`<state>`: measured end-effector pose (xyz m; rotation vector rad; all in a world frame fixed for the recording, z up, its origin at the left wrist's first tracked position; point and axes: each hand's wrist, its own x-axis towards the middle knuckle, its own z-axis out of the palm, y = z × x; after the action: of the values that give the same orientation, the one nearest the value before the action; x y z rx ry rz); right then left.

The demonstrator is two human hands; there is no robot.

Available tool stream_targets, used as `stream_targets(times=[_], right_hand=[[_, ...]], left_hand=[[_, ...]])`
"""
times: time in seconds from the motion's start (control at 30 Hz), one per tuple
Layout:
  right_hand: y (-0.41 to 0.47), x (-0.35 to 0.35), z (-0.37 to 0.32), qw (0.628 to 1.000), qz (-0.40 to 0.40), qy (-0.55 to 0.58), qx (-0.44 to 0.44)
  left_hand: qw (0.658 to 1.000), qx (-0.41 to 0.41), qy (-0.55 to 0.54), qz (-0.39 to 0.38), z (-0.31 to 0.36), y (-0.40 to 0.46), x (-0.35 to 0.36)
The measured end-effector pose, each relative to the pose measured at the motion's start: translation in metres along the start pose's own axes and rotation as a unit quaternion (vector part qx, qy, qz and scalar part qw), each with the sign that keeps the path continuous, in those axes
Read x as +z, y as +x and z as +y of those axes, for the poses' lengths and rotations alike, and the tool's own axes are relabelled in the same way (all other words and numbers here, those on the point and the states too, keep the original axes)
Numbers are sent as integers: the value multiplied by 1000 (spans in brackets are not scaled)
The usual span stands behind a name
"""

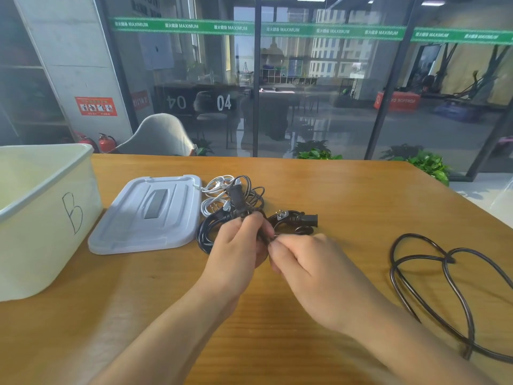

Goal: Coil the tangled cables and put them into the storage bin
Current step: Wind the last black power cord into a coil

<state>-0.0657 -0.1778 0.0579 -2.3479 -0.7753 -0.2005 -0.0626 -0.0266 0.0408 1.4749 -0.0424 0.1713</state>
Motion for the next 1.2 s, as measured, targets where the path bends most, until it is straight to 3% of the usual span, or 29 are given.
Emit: stream_targets(times=[0.13,0.3,0.37,0.47,0.67,0.8,1.0,1.1,1.2], right_hand=[[0,3,0,983,-104,137,57],[0,8,0,893,-285,321,139],[2,10,3,872,-321,333,158],[7,9,16,871,-343,315,158],[18,-11,53,856,-410,275,153],[20,-38,87,892,-367,194,180],[22,-65,115,955,-221,11,199],[22,-69,116,969,-122,-74,203],[26,-59,99,970,41,-187,151]], left_hand=[[1000,6,-2,1,3,2,-7],[990,-15,-128,-60,10,-1,-5],[980,-33,-176,-83,14,-2,-5],[969,-57,-214,-113,20,-3,-8],[960,-58,-196,-193,31,-5,-18],[952,-76,-182,-233,35,-4,-26],[952,-96,-63,-284,29,-6,-19],[955,-94,12,-282,25,-6,-15],[953,-98,79,-277,18,-6,-10]])
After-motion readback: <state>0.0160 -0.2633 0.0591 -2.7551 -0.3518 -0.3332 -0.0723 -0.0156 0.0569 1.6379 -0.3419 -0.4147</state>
